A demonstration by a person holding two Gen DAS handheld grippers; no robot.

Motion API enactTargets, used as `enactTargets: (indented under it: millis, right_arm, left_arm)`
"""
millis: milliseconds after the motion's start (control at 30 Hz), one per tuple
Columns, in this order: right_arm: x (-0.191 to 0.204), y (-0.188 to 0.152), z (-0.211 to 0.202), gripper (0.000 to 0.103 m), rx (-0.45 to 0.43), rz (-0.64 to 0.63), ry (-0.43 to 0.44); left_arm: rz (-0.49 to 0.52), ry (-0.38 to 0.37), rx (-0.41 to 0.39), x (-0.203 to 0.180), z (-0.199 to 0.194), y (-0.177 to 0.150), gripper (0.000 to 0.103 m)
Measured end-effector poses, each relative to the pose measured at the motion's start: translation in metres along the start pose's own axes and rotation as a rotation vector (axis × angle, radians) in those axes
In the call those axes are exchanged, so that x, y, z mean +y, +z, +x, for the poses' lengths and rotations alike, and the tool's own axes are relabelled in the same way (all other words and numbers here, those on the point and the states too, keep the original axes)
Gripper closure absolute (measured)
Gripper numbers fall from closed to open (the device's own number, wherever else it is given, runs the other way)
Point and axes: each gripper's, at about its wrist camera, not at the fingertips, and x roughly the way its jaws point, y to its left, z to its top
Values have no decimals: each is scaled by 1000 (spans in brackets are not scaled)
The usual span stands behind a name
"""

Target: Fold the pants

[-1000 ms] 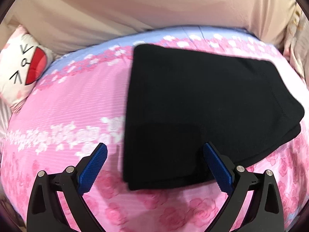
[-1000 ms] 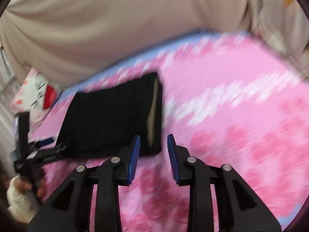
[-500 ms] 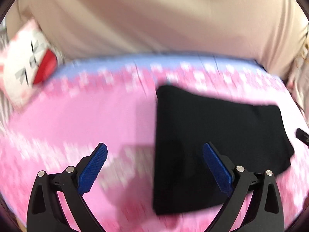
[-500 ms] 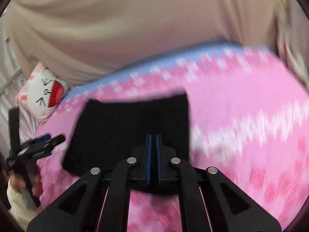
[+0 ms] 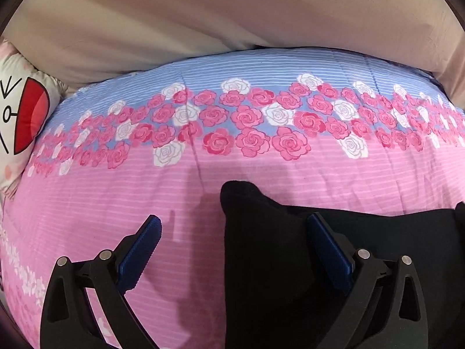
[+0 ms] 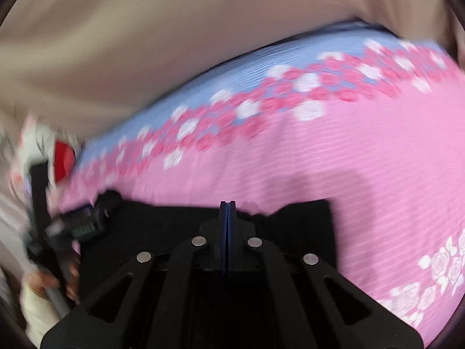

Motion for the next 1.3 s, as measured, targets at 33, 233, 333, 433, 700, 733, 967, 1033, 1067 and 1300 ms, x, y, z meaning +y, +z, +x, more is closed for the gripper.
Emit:
enactTargets:
  millis: [33,233,333,433,700,733,967,1033,1067,1300]
  right_arm:
    - [-6,0,-8,103,-25,22,-43]
    - [9,-58,-116,99,-205,-164,-77]
    - [33,-112,-146,99,-198,-332,-43]
    - [48,-154,-139,99,-116,-411,14]
    - [67,-171,-85,99,-21,-410,75]
    - [69,-169,-82,99,-14,-415,83]
    - [25,-144,-77,103,-1,-240,51]
    - [6,-141,-86,103,-11,-186,71]
    - [1,-141,-87,103,-10,-172,78]
    - [14,-146,-133,98,-36,-190,95]
  left_arm:
    - [4,0,-10,-1,-3,0,5]
    - [5,-71,-161,18,-87,-41,5]
    - [81,-113,-225,13,-136,-93,5]
    - [184,-217,-172,-10,-156,-145,5]
    - [255,-185,-79,-60,-125,-186,5]
    - [238,-194,-63,-59,-118,-181,5]
    - [200,-229,-56,-53,-102,-169,5]
    - [238,-213,-67,-57,-106,-174,5]
    - [252,-215,-70,-58,-109,-176,5]
    - [218,-260,-161,-14,-176,-176,5]
